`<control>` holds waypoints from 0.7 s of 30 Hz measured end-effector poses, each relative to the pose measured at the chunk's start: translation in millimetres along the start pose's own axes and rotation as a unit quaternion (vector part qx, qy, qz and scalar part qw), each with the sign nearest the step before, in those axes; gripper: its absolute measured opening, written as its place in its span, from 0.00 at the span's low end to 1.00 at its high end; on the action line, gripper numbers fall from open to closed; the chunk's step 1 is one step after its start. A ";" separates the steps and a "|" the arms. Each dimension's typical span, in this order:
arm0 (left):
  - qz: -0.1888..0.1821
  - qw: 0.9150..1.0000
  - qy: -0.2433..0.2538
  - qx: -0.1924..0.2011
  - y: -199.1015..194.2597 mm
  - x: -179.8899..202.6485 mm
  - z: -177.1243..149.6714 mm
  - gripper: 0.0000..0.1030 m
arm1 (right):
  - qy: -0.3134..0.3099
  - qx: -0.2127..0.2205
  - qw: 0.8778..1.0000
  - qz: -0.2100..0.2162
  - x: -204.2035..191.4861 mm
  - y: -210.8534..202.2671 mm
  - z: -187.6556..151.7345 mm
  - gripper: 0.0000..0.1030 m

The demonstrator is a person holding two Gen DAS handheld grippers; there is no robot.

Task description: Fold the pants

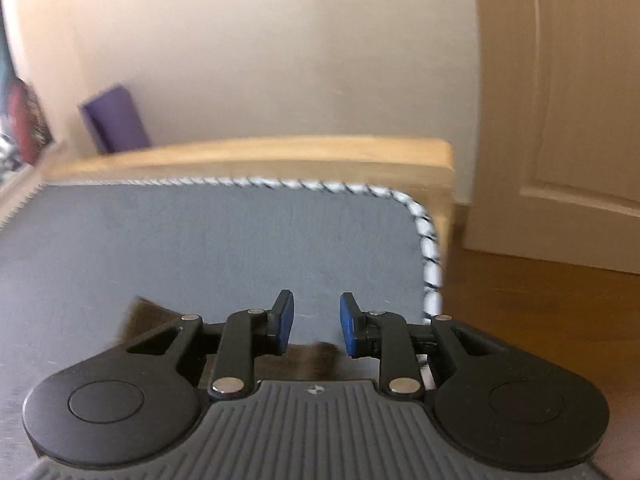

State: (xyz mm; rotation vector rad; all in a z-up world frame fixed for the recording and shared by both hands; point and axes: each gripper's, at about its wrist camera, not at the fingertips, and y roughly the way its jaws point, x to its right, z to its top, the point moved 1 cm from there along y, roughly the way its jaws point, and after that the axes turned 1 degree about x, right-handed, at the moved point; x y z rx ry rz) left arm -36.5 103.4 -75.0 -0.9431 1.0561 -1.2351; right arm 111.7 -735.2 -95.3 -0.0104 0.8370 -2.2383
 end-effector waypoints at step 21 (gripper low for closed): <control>0.001 0.996 -0.038 0.081 -28.0 -8.6 21.0 0.61 | -0.081 -0.203 0.973 0.075 -206.8 44.1 -111.9 0.06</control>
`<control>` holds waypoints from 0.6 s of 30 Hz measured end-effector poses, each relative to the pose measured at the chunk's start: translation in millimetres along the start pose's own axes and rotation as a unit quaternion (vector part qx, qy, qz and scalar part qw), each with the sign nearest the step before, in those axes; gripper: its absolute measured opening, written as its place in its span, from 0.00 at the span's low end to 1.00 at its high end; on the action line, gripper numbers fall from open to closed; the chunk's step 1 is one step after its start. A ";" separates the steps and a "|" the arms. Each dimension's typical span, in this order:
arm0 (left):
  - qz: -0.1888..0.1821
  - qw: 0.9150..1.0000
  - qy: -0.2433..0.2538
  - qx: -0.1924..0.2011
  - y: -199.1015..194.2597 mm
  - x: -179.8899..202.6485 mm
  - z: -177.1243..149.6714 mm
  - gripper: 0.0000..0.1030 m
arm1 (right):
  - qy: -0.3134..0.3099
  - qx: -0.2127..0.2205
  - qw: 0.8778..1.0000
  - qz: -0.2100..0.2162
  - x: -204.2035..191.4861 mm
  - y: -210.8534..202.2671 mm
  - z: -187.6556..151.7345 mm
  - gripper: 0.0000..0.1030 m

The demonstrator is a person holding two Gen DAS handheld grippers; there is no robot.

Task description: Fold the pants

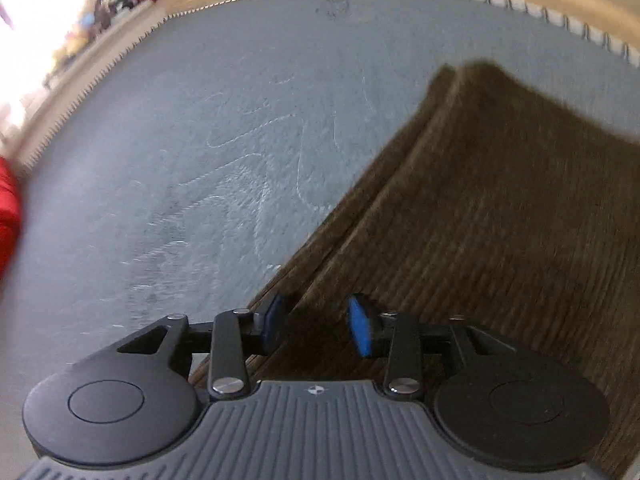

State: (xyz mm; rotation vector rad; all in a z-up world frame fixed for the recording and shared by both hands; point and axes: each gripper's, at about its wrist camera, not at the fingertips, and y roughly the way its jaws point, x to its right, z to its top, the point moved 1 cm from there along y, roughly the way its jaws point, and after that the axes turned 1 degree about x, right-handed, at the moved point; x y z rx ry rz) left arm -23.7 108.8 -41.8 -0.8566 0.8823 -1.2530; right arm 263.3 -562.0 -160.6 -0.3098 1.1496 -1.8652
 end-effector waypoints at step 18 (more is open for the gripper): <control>-0.036 0.995 -0.065 0.060 20.9 -19.8 21.7 0.33 | -0.159 0.084 0.963 0.199 -30.3 -75.3 -37.3 0.04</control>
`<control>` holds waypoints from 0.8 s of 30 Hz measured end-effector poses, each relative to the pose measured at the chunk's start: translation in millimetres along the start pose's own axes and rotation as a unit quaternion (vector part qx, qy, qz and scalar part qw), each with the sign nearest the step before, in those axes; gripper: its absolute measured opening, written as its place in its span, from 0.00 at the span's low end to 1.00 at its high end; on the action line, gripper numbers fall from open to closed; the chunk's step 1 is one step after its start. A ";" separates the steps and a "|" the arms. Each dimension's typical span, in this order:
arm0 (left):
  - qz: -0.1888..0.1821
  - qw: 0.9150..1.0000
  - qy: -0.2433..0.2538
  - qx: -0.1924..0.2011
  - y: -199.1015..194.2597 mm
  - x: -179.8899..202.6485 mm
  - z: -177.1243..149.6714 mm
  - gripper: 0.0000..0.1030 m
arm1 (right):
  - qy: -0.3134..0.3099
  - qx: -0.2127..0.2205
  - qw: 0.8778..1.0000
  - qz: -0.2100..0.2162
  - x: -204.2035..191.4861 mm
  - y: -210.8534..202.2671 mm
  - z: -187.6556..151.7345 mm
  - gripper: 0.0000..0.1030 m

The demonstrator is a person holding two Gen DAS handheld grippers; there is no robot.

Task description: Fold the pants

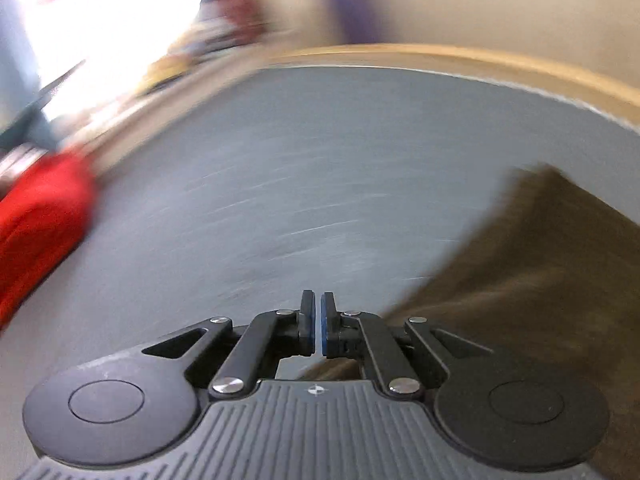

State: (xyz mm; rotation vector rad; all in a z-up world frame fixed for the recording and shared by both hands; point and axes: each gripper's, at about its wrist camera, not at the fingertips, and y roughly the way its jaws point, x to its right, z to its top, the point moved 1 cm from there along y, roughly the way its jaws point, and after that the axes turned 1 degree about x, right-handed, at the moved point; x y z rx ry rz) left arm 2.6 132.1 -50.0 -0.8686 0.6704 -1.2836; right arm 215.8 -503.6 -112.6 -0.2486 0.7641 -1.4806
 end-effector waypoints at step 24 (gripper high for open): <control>0.063 0.997 0.044 0.009 6.4 15.9 -12.3 0.37 | -0.108 -0.079 0.991 -0.012 -40.5 -18.1 -29.9 0.14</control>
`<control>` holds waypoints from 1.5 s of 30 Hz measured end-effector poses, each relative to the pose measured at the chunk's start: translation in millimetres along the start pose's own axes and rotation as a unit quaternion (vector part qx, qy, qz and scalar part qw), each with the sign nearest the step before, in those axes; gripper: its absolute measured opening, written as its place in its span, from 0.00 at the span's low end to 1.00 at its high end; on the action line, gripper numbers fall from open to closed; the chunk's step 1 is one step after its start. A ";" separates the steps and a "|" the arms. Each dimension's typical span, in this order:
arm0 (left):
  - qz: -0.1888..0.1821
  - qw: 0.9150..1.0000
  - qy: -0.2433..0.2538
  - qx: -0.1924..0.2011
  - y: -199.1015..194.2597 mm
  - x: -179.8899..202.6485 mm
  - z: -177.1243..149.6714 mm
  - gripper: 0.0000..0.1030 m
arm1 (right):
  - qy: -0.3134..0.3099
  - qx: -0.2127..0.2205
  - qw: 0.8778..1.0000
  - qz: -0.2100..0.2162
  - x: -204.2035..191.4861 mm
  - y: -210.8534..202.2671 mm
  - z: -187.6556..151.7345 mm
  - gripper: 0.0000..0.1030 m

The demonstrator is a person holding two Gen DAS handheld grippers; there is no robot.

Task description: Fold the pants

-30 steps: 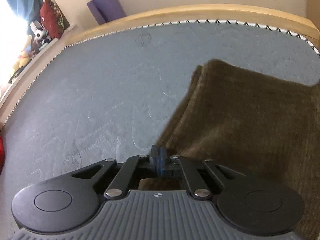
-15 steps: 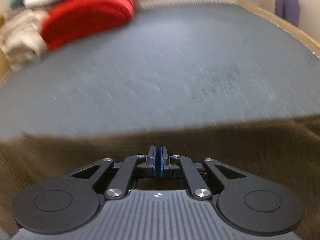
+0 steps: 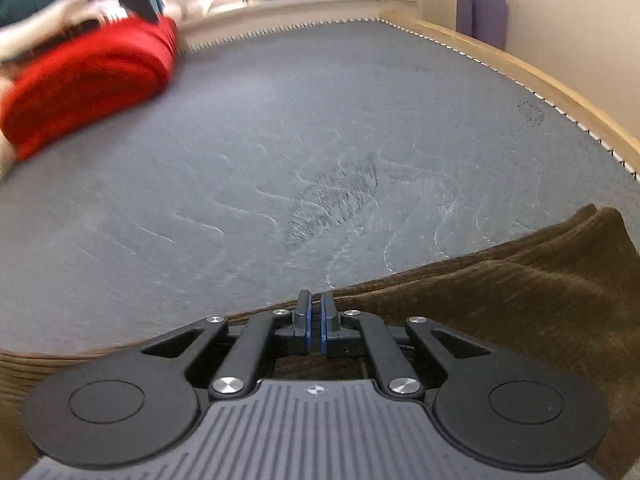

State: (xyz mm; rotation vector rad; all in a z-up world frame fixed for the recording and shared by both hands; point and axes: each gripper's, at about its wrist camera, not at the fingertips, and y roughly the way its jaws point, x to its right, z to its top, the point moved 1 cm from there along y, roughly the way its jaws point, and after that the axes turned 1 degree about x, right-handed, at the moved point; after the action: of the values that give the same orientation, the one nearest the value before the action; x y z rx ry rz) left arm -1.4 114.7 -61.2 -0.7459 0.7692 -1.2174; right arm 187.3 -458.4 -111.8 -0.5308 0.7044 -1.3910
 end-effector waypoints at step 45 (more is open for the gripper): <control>-0.112 0.984 0.083 0.112 -108.4 119.1 -38.6 0.73 | 0.250 0.092 0.956 -0.122 204.5 -158.6 -67.4 0.41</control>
State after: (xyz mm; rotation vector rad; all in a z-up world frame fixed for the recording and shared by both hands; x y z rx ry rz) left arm -69.8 -25.3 -4.9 -0.5604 0.6812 -1.5563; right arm 36.0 -675.5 -73.1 -0.1121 0.9230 -1.8311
